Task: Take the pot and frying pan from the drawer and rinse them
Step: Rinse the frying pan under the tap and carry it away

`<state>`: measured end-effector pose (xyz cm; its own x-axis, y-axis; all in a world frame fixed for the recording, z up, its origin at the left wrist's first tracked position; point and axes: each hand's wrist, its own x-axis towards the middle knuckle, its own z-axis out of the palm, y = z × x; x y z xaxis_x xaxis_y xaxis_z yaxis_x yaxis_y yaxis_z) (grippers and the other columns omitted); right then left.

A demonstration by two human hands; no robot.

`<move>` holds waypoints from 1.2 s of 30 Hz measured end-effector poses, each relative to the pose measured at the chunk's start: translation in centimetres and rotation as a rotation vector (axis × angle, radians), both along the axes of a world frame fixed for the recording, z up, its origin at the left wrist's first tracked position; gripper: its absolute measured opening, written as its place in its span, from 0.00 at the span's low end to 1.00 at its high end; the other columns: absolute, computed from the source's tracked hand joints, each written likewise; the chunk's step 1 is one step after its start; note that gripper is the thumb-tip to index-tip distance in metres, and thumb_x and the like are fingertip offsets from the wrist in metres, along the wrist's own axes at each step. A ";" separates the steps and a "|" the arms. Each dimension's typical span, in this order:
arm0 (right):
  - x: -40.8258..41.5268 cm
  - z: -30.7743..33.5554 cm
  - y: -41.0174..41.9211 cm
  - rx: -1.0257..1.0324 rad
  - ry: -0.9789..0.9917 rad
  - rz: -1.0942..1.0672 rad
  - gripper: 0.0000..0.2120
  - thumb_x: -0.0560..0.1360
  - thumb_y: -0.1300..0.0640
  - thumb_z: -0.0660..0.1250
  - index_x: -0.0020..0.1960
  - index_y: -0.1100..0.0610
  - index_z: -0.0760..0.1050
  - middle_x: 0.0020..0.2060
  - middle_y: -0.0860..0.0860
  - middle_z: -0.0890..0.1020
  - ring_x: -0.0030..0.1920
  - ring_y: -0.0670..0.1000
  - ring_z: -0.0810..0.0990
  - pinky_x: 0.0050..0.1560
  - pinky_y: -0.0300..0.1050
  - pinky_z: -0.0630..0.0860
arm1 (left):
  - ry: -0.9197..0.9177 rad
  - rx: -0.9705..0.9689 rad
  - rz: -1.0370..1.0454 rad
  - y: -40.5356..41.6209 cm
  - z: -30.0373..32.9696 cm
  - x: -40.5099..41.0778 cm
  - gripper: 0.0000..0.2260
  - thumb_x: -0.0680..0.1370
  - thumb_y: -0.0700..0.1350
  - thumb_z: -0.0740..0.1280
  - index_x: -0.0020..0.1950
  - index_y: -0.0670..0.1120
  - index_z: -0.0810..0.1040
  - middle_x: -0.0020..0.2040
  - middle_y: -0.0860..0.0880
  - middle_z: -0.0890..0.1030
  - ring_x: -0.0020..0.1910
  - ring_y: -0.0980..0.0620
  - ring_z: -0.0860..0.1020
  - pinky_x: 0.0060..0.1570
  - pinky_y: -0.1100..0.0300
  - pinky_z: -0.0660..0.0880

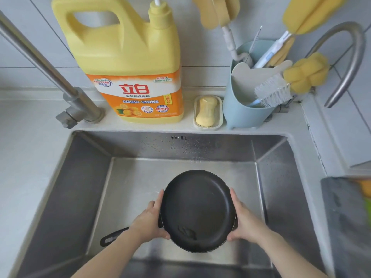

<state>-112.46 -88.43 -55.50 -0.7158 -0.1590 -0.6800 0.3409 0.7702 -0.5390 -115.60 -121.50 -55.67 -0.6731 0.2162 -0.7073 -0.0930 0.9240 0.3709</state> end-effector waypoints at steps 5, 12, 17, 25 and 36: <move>-0.3 0.1 -0.4 -0.022 -0.016 -0.028 0.71 0.60 0.56 0.83 0.73 0.36 0.25 0.71 0.46 0.63 0.54 0.47 0.74 0.57 0.38 0.73 | -0.031 0.075 0.043 -0.2 -0.3 0.1 0.66 0.62 0.54 0.81 0.74 0.62 0.26 0.59 0.52 0.66 0.47 0.56 0.78 0.54 0.55 0.77; -0.7 3.9 -1.2 -0.112 0.031 -0.061 0.71 0.55 0.52 0.82 0.71 0.31 0.27 0.69 0.41 0.62 0.60 0.44 0.73 0.60 0.40 0.74 | -0.013 0.147 0.071 -2.0 3.0 -1.0 0.66 0.61 0.49 0.82 0.74 0.64 0.28 0.60 0.52 0.66 0.43 0.56 0.77 0.55 0.55 0.77; -0.3 9.2 -1.6 -0.192 0.082 -0.106 0.70 0.55 0.52 0.80 0.71 0.29 0.28 0.65 0.41 0.67 0.56 0.43 0.77 0.58 0.42 0.77 | 0.087 0.189 0.027 -3.0 8.4 -1.8 0.65 0.58 0.53 0.81 0.75 0.66 0.31 0.71 0.56 0.62 0.39 0.57 0.75 0.52 0.56 0.76; 1.6 18.4 -1.8 -0.178 0.211 -0.087 0.66 0.61 0.57 0.80 0.75 0.35 0.32 0.54 0.37 0.72 0.51 0.39 0.75 0.46 0.29 0.72 | 0.317 0.309 0.002 -2.3 19.5 0.8 0.62 0.59 0.48 0.81 0.69 0.76 0.35 0.71 0.64 0.64 0.42 0.60 0.78 0.48 0.59 0.77; 3.9 31.5 0.6 0.005 0.884 -0.062 0.66 0.64 0.52 0.82 0.66 0.23 0.26 0.73 0.32 0.51 0.73 0.46 0.66 0.68 0.41 0.65 | 1.144 0.312 0.078 0.7 29.3 4.6 0.60 0.60 0.59 0.81 0.79 0.58 0.43 0.73 0.51 0.69 0.63 0.49 0.76 0.44 0.54 0.80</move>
